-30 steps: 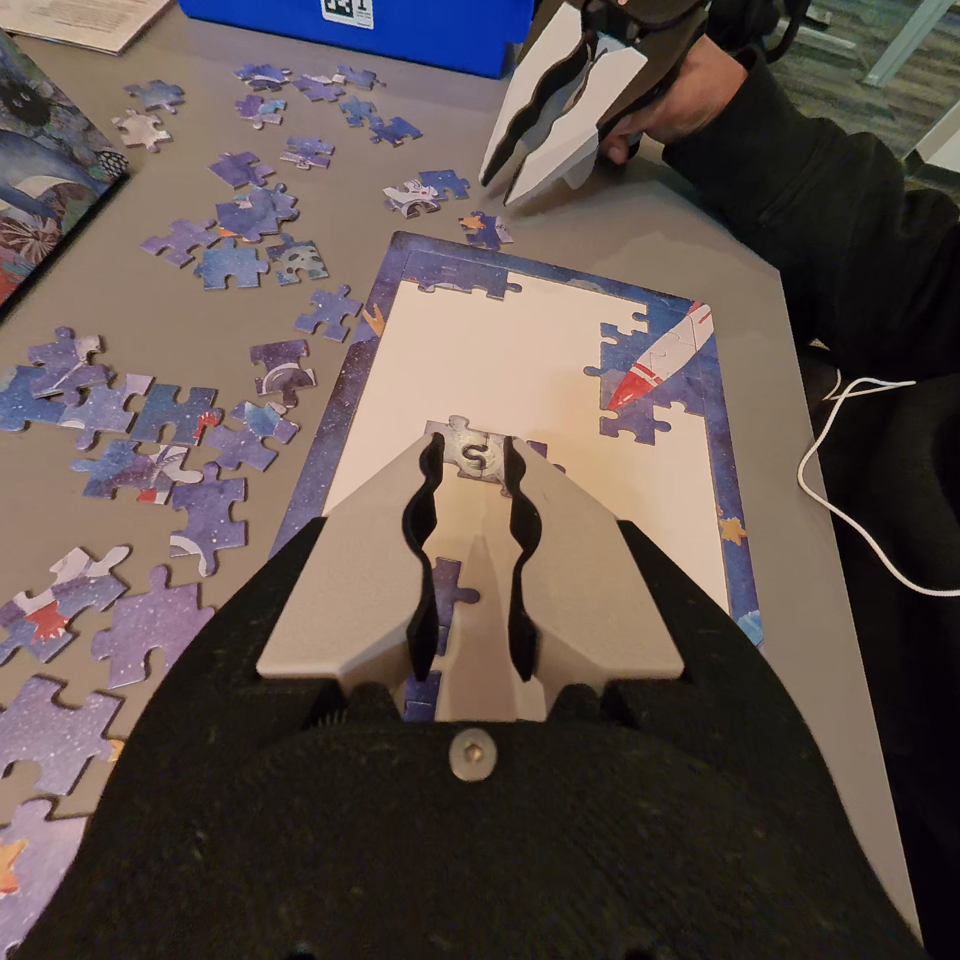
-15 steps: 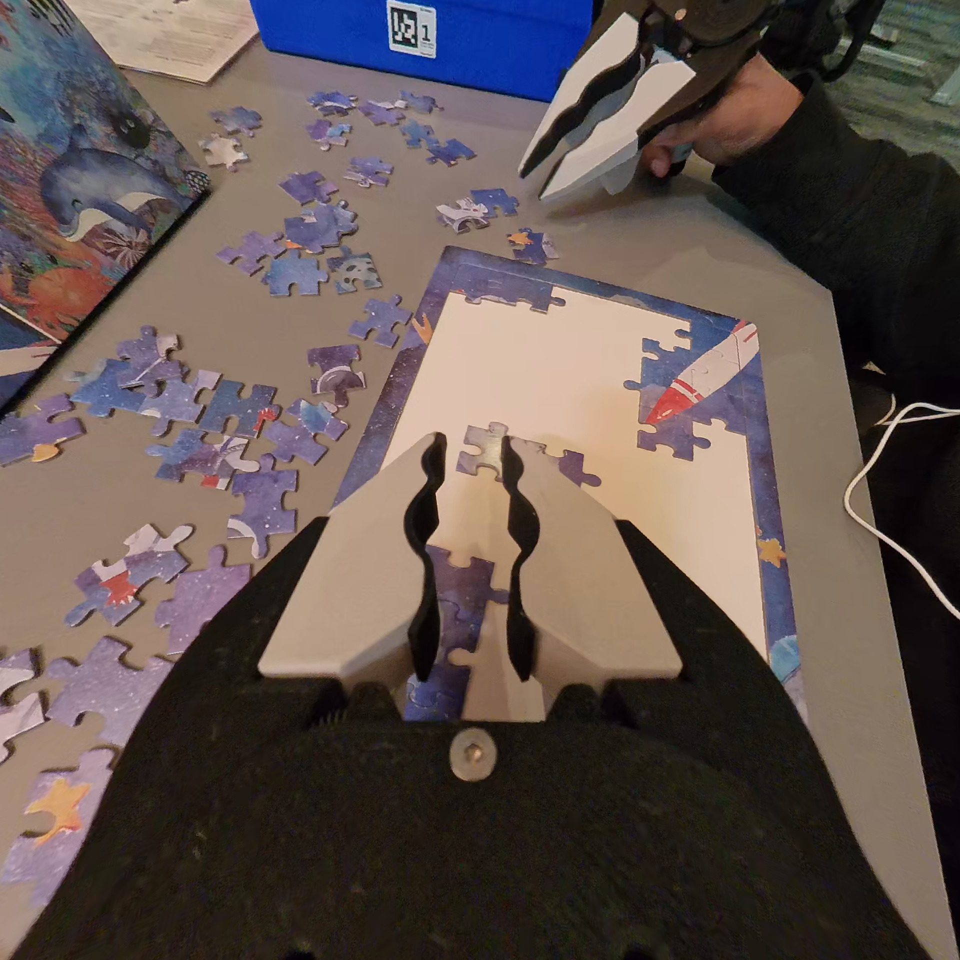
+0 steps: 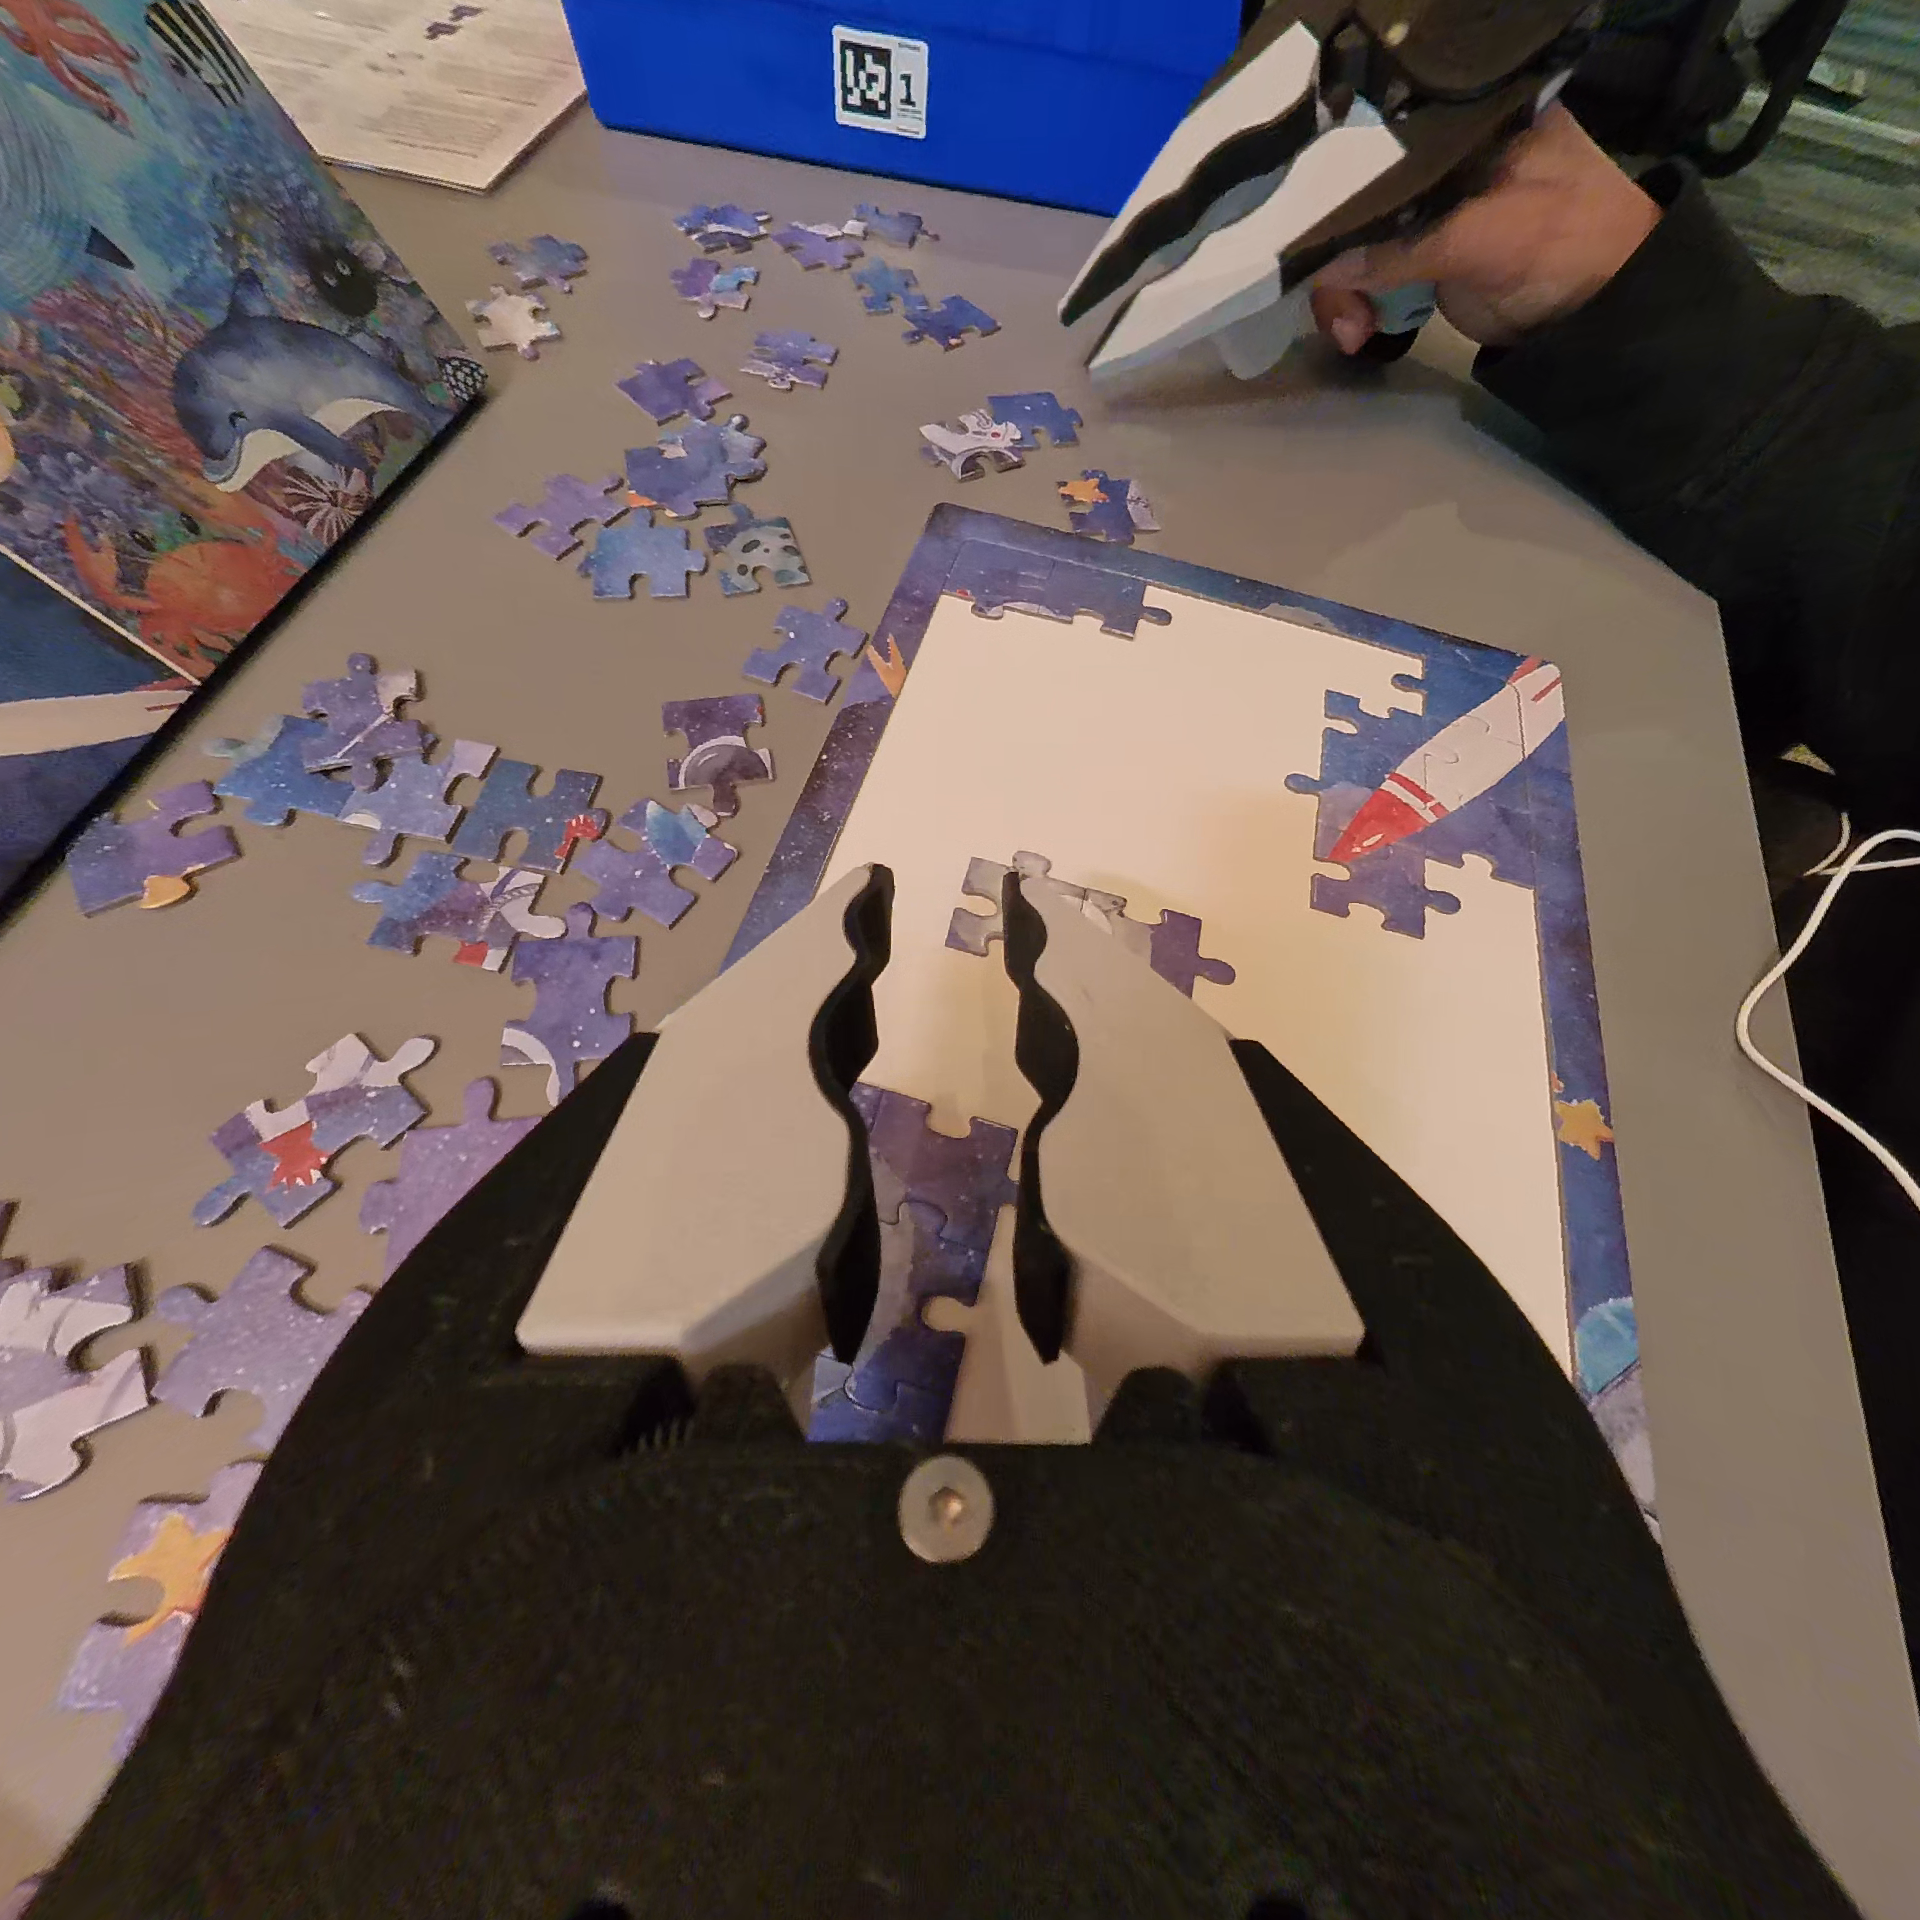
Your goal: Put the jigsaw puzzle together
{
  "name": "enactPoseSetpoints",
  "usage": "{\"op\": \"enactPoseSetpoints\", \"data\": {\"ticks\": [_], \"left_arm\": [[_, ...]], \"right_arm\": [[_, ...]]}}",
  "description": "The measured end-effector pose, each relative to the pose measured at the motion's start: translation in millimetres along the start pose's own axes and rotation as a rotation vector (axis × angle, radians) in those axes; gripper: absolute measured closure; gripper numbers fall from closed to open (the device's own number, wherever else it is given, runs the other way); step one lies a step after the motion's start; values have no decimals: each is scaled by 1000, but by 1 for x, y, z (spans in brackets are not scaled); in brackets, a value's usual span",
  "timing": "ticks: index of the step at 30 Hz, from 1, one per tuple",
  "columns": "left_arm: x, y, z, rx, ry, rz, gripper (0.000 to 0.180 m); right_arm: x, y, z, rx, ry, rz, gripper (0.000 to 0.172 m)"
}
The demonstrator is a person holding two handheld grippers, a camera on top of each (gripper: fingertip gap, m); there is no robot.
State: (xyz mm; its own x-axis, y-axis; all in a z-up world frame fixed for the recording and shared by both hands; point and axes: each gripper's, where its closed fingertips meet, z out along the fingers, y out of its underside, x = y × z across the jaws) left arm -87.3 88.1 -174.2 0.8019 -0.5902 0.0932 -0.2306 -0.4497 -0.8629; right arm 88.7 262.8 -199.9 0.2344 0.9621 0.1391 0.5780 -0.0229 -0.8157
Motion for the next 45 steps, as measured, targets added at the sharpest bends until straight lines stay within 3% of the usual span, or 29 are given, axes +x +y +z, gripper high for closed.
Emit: {"op": "enactPoseSetpoints", "data": {"ticks": [3,6,11,18,26,32,38,45], "left_arm": [[0,0,0,0,-2,0,161],[0,0,1,-3,-3,0,161],[1,1,3,-9,-3,3,161],[1,1,4,-11,-6,6,162],[1,0,4,-9,-11,8,162],[0,1,5,-12,-16,10,163],[0,2,7,-20,-18,12,163],[0,2,7,-22,-20,13,163]], "right_arm": [[38,22,-2,-105,183,125,154],[54,28,-5,-114,240,230,153],[55,11,0,-38,240,281,150],[56,17,19,-142,253,251,145],[82,29,8,-152,364,354,143],[71,4,12,-41,324,316,140],[57,4,30,-104,263,311,120],[57,8,37,-134,221,384,115]]}}
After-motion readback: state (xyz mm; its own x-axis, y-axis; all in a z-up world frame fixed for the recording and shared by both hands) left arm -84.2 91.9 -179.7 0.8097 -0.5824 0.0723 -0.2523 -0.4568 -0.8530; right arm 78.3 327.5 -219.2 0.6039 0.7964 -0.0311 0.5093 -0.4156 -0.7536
